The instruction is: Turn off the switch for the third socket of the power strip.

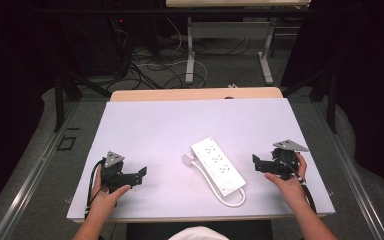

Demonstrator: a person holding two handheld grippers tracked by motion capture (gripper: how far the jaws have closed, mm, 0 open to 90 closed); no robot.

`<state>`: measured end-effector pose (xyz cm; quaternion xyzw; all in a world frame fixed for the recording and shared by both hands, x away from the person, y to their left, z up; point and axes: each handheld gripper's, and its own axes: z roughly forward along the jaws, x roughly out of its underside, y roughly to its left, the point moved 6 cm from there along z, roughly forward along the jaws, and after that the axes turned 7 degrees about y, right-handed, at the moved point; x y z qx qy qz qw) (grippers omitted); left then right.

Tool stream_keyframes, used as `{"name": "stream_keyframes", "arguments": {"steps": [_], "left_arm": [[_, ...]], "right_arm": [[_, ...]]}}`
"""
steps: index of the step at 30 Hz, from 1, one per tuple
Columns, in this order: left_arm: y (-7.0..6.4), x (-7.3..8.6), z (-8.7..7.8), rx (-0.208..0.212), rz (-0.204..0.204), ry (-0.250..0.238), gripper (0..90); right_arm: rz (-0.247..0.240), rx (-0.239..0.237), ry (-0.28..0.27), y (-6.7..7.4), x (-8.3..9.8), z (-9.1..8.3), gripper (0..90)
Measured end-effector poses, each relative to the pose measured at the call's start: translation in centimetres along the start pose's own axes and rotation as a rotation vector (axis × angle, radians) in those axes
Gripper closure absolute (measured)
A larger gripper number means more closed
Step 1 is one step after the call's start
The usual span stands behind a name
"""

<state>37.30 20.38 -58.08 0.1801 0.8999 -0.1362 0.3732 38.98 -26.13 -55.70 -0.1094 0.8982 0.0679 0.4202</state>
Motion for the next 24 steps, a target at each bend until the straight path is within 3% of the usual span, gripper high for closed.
{"name": "stream_keyframes", "arguments": {"steps": [6,8,9,18,22,24], "left_arm": [[-0.1,-0.2,-0.1,-0.003,0.016,-0.014,0.3],[-0.1,-0.2,-0.3,-0.006,0.036,-0.005,0.3],[-0.2,-0.3,-0.3,-0.007,0.028,-0.014,0.3],[-0.5,-0.3,-0.4,-0.006,0.049,-0.014,0.4],[-0.6,-0.3,-0.3,-0.002,0.044,-0.015,0.4],[-0.7,-0.3,-0.3,-0.003,0.044,-0.007,0.4]], "right_arm": [[0.025,-0.013,-0.024,0.1,0.4,-0.7,0.4],[0.02,-0.012,-0.018,-0.1,0.2,-0.7,3.4],[0.025,-0.007,-0.02,-0.1,0.2,-0.7,4.8],[-0.009,-0.024,-0.013,0.7,-0.1,-0.6,15.5],[-0.012,-0.032,-0.018,1.0,-0.4,-0.7,16.0],[-0.035,-0.043,-0.015,1.4,-0.6,-0.6,18.7]]}}
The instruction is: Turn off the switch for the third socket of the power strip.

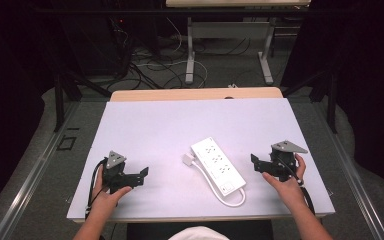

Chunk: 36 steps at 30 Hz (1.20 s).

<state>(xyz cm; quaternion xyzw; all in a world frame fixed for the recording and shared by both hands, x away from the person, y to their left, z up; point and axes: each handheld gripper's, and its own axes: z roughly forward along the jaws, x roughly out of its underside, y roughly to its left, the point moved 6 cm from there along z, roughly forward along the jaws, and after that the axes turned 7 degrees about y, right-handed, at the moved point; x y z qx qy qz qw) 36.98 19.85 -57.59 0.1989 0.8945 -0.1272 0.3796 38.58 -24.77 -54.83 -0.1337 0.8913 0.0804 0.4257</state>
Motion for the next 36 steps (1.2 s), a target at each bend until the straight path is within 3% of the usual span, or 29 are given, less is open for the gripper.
{"name": "stream_keyframes", "arguments": {"steps": [13,19,36], "left_arm": [[-0.1,0.0,0.0,0.007,-0.011,-0.001,0.5],[-0.1,0.0,0.0,0.008,-0.02,-0.001,0.7],[0.0,0.0,0.1,0.007,-0.022,-0.005,0.9]], "right_arm": [[-0.038,-0.04,0.024,2.7,-1.5,0.2,35.0],[-0.065,-0.08,0.043,4.3,-2.4,1.0,41.7],[-0.091,-0.133,0.079,7.2,-4.0,2.6,47.4]]}}
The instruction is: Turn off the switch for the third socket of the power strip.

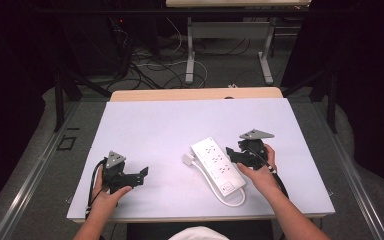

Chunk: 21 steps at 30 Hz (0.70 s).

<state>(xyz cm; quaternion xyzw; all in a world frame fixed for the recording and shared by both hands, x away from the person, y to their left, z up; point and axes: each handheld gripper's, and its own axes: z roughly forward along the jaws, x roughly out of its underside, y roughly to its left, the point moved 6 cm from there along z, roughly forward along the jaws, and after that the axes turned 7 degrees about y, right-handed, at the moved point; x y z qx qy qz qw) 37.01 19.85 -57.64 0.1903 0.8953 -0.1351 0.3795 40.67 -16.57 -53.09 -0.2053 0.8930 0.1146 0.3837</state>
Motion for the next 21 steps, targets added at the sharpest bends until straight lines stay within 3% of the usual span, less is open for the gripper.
{"name": "stream_keyframes", "arguments": {"steps": [8,21], "left_arm": [[0.1,0.0,0.0,-0.004,0.009,0.005,0.9],[0.1,0.0,0.0,-0.004,0.006,0.006,1.0]], "right_arm": [[-0.038,-0.008,0.022,1.0,-0.8,0.6,57.2],[-0.045,-0.037,0.053,2.1,-1.8,1.5,66.4]]}}
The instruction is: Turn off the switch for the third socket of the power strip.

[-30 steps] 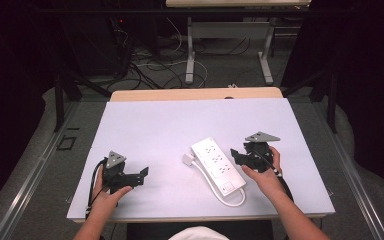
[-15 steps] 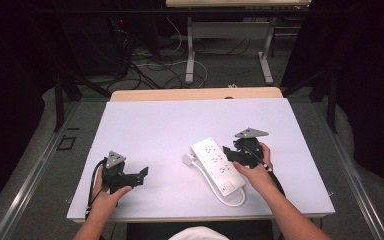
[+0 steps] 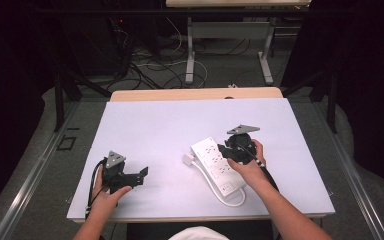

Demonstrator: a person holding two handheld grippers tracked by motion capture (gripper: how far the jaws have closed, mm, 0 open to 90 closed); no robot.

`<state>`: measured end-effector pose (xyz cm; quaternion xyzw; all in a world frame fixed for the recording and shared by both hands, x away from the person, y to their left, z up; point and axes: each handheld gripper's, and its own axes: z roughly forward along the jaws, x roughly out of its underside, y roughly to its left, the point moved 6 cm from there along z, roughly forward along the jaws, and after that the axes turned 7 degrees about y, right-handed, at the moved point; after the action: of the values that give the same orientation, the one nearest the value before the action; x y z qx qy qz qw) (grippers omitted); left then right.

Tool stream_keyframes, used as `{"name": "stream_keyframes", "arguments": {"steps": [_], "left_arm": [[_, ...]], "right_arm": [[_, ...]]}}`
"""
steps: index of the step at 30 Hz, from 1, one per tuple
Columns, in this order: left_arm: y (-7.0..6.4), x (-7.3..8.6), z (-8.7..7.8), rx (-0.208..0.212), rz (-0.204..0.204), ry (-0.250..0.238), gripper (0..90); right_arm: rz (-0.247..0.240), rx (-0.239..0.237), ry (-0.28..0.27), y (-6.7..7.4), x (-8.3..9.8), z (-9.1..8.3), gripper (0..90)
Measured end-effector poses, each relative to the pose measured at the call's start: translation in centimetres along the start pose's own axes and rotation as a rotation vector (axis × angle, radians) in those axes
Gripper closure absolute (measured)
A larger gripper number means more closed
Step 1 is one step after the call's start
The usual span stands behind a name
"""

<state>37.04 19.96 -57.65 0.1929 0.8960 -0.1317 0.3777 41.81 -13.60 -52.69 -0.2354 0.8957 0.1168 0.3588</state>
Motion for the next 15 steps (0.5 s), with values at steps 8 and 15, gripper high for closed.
{"name": "stream_keyframes", "arguments": {"steps": [8,15], "left_arm": [[0.0,0.0,0.0,-0.001,-0.001,0.001,1.0],[0.1,0.0,0.0,-0.001,-0.001,0.002,1.1]], "right_arm": [[-0.005,-0.011,0.008,0.3,-0.6,0.7,69.4],[-0.002,-0.02,0.023,0.7,-1.1,1.6,72.3]]}}
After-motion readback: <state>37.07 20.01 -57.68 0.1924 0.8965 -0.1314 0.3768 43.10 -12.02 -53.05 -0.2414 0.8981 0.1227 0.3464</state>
